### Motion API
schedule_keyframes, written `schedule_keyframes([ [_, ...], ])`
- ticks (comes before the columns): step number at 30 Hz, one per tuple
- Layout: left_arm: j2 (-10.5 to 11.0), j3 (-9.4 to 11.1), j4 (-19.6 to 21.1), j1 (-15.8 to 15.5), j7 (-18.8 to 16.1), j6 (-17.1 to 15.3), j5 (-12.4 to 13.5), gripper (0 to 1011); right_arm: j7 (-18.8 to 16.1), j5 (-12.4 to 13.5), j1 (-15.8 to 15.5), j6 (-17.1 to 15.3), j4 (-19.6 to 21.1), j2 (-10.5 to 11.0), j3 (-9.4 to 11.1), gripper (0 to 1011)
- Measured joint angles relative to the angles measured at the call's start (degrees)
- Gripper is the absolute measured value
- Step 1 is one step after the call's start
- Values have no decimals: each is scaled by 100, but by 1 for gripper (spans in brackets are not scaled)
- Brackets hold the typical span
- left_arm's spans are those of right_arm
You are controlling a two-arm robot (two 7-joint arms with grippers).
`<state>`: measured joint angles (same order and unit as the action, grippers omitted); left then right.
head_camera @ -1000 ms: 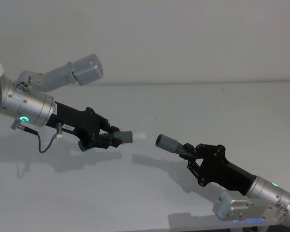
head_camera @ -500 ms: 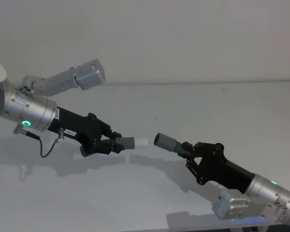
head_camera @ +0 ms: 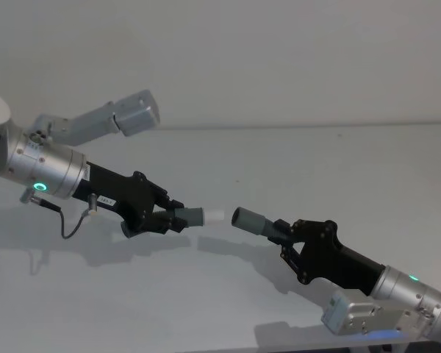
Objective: Use both hands to pick up one end of the pipe from the table, align the ends, and insert them.
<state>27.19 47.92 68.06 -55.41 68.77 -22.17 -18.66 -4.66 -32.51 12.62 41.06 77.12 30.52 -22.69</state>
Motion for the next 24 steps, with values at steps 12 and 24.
schedule_keyframes([
  [12,-77,75,-170,-104,14,89,-35,327,-3,-5,76,90,-120,-1,-61,158],
  [24,-196,175,-333,-217,84,174,-73,327,42,-51,163,187,-245,-40,-99,158],
])
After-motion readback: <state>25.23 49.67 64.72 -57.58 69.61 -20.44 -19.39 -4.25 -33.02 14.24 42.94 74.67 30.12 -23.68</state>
